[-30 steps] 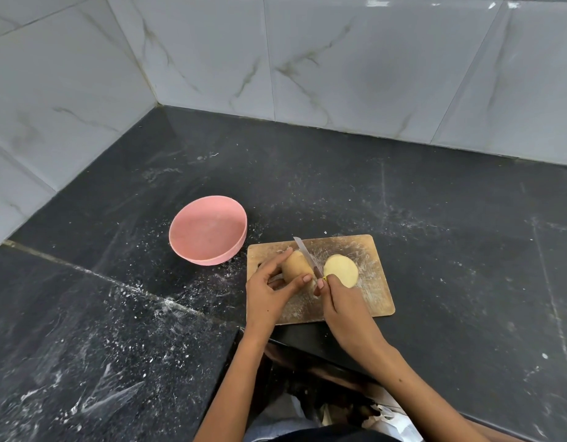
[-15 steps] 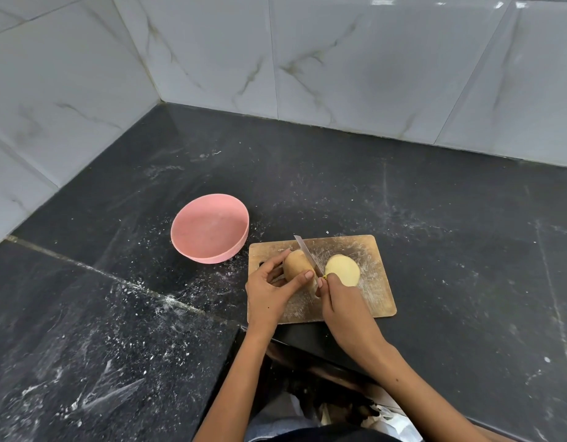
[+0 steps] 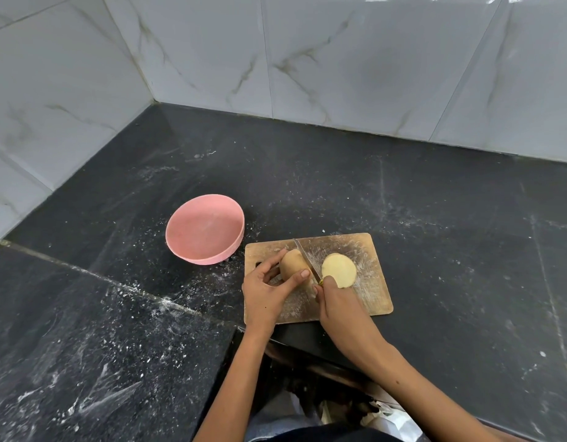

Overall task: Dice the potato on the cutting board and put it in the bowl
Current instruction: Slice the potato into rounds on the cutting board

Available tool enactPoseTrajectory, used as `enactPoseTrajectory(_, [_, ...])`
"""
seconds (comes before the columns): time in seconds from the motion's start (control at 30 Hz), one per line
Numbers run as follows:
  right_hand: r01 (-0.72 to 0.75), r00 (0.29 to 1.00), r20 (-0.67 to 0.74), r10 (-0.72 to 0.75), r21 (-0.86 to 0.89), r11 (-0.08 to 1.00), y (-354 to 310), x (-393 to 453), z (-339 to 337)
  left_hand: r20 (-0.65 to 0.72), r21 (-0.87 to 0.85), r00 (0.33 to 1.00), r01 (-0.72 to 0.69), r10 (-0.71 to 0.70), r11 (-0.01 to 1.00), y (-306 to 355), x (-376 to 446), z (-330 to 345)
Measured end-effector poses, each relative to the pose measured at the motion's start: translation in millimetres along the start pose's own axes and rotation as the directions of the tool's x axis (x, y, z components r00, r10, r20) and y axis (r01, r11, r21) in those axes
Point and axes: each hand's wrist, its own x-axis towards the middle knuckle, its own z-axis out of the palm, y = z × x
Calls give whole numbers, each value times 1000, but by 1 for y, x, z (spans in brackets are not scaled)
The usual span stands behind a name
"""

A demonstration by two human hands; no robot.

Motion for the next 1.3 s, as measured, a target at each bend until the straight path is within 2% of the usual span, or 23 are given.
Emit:
enactPoseTrajectory(0.2, [12, 998, 66, -17, 68, 998, -7, 11, -5, -40, -56, 999, 34, -37, 998, -5, 1, -5])
enactPoseTrajectory(0.63, [6, 998, 66, -14, 113, 994, 0, 7, 0, -18, -103, 999, 43, -45, 994, -5, 1, -2])
enactPoseTrajectory(0.93, [-29, 994, 107, 21, 75, 997, 9, -9, 7, -22, -63, 999, 42, -44, 997, -8, 4, -2])
enactPoseTrajectory(1.3, [-47, 996, 73, 42, 59, 997, -13, 8, -2, -35, -10, 999, 21, -21, 1000, -7, 3, -2])
